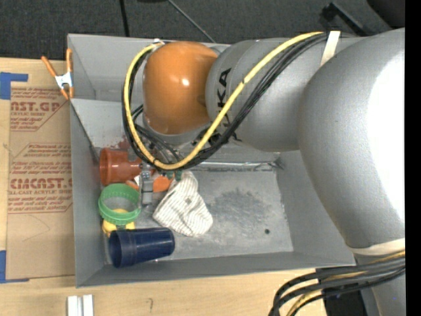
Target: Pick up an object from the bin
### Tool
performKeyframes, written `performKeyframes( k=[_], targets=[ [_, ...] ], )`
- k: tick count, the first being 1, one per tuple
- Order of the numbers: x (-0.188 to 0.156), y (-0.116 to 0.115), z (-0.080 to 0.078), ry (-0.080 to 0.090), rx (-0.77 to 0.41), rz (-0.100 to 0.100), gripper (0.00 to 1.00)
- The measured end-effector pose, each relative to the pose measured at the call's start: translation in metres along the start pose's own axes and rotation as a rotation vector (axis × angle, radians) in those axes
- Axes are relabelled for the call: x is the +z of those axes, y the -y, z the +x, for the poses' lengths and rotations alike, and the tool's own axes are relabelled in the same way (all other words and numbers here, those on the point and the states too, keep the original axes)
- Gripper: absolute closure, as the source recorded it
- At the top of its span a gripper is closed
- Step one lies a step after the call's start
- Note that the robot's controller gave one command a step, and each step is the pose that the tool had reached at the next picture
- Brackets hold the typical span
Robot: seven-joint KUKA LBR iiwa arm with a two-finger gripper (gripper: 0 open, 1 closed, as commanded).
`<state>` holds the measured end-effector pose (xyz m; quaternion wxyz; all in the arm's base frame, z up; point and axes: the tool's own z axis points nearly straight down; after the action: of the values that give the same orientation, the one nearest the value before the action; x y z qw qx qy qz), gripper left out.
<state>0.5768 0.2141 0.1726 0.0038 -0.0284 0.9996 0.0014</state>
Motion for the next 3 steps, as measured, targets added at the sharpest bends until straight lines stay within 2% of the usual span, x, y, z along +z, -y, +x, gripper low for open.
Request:
performKeyframes(
  k=[1,2,3],
  targets=[
    [0.064,0.022,0.007,-0.003,-0.071,0.001,0.0],
    [0.082,0.03,0.006,-0.015,0.067,-0.001,0.0],
    [0.041,0.053,0.016,-0.012,0.055,0.003,0.0]
  ],
)
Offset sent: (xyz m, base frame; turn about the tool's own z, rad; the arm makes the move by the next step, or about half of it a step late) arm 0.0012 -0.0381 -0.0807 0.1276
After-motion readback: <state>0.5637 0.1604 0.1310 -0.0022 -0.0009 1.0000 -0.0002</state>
